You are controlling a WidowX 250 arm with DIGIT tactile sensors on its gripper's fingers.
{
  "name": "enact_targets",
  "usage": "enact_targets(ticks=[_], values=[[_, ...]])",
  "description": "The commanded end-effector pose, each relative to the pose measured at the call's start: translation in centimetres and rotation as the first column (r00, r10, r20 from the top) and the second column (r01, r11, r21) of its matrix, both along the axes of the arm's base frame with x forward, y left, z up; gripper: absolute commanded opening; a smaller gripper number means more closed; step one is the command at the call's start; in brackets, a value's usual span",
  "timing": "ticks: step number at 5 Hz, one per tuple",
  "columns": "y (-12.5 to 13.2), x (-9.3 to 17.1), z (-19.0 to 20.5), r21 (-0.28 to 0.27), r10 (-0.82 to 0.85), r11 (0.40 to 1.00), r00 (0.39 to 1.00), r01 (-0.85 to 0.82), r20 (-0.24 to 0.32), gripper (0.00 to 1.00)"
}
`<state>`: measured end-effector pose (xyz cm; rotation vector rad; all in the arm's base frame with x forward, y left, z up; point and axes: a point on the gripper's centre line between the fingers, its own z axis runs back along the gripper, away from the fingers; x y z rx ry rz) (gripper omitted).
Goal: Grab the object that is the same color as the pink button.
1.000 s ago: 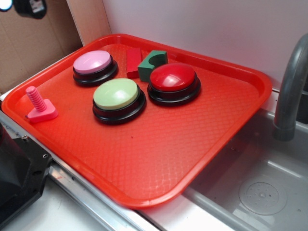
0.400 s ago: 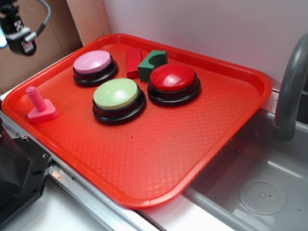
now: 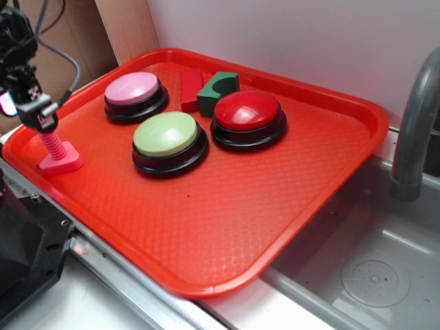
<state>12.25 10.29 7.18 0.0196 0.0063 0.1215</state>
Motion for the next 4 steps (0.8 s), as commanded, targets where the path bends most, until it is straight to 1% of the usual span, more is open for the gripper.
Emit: enact_targets(ticks=[1,2,3,4], values=[[-0.52,1.45,-2.83,-0.030,-0.084,0.996,0.995,0.086,0.053,1.00],[-1.14,1.83,-3.83,-0.001,-0.094,0.996,0.995,0.094,0.040,0.00],[-1.27,1.57,-3.47,-0.012,-0.089,0.996,0.995,0.089,0.035,0.00],[-1.44,1.46,-3.08,-0.008,-0.090,0.996,0.996,0.090,0.026,0.00]])
